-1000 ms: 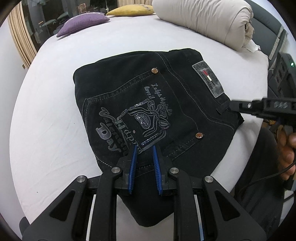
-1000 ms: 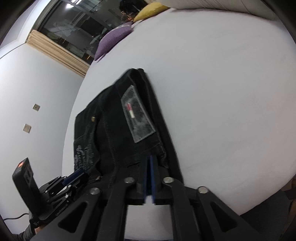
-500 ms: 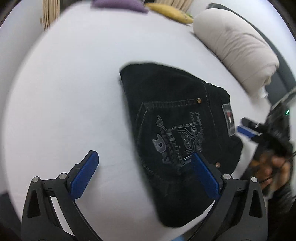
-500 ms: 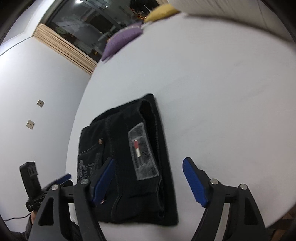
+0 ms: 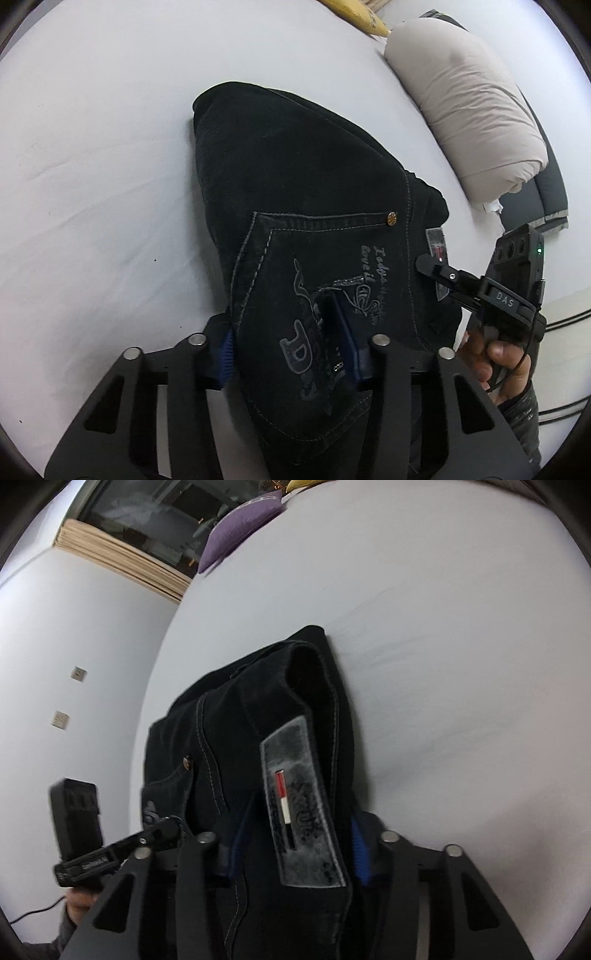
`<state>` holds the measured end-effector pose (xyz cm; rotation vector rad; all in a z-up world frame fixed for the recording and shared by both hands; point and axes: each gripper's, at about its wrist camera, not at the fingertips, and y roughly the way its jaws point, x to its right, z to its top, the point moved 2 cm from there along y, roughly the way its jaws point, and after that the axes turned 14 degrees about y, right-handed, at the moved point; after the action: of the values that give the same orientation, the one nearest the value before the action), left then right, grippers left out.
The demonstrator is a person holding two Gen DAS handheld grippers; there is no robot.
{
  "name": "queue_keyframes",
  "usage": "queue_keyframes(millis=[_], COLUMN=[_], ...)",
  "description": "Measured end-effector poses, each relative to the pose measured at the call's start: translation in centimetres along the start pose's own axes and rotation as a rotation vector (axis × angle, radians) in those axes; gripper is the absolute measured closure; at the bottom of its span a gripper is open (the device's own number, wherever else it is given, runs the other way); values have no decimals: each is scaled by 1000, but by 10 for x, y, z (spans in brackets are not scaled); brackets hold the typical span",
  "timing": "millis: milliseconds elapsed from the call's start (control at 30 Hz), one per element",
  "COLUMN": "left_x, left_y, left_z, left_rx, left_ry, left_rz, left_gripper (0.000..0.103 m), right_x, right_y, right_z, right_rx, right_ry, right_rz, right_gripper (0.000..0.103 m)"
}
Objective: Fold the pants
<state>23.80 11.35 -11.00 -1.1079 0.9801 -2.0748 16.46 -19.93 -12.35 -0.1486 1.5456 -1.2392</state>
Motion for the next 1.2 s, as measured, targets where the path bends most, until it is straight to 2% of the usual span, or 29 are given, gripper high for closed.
queue_keyframes(millis=[33, 67, 167, 267, 500, 667, 733, 833, 867, 900, 967, 1033, 1133, 1200], left_x=[1, 1, 7, 7, -27, -70, -99, -136, -150, -161, -171, -173, -176, -173], left_y=[-2, -5, -18, -40, -116, -130, -127, -91, -79, -68, -63, -63, -67, -76], left_z=[0, 0, 3, 12, 71, 105, 106, 105, 101, 95, 85, 79, 76, 68], left_rx=[6, 14, 34, 65, 186, 218, 206, 150, 121, 115, 170, 202, 197, 195], left_ry=[5, 10, 37, 57, 163, 168, 156, 105, 92, 77, 66, 67, 93, 96], left_rz=[-1, 4, -11, -33, 86, 160, 171, 188, 198, 216, 215, 222, 277, 325], left_gripper=[67, 74, 81, 83, 83, 83, 82, 81, 75, 60, 51, 45, 37, 35], right_x=[-4, -9, -35, -70, -143, -187, -187, -162, -150, -130, -112, -102, -95, -88], right_y=[-2, -5, -16, -29, -28, 19, 48, 100, 113, 123, 121, 115, 102, 87], right_z=[-3, -6, -16, -19, 19, 52, 63, 68, 68, 68, 67, 66, 65, 60], right_rx=[11, 25, 74, 104, 122, 97, 65, -8, -19, -26, -12, -7, 9, 51], right_ry=[-5, -18, -90, -152, -193, -176, -150, -66, -34, 26, 70, 72, 73, 91], right_rz=[-11, -25, -72, -52, 103, 167, 174, 156, 132, 144, 274, 332, 318, 276], right_gripper=[71, 77, 83, 85, 85, 85, 85, 84, 73, 65, 65, 65, 63, 56])
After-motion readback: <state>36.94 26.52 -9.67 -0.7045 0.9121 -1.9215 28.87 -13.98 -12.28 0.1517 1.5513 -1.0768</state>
